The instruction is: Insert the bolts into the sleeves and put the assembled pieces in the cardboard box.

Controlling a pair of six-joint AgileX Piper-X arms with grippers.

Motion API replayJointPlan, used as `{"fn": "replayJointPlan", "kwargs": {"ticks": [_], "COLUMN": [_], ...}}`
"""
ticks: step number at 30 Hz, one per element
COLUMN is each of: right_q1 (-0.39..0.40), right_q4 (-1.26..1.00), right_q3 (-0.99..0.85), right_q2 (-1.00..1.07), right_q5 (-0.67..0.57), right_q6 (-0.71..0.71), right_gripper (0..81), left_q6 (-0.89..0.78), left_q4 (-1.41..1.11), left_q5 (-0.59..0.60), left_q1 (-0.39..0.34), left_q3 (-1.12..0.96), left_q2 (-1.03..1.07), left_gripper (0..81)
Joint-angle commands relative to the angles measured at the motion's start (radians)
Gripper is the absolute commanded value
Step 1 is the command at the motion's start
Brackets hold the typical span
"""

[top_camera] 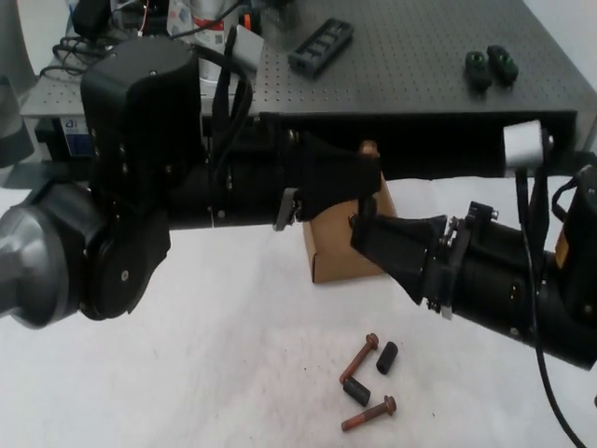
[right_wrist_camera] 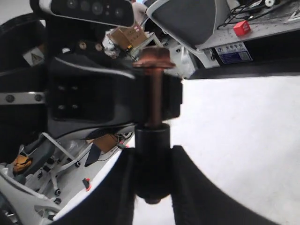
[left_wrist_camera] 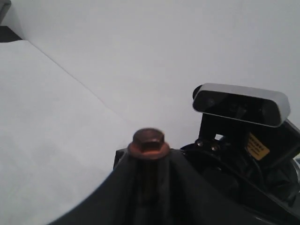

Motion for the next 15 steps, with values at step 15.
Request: {"fn": "replayJointPlan", "kwargs": {"ticks": [15], "right_q1": [-0.18], "right_q4": [0.673], "right_q3": [-0.748], "right_q2": [0.637], "right_q5": [0.181], "right_q6": [-0.391], "right_gripper": [3.5], "left_q6": [0.418], "left_q4": [0.537], "left_q5": [-0.31], "left_q1": [-0.001], "left_q3": [-0.005], "left_q2": [-0.009], "left_gripper": [51.0]}}
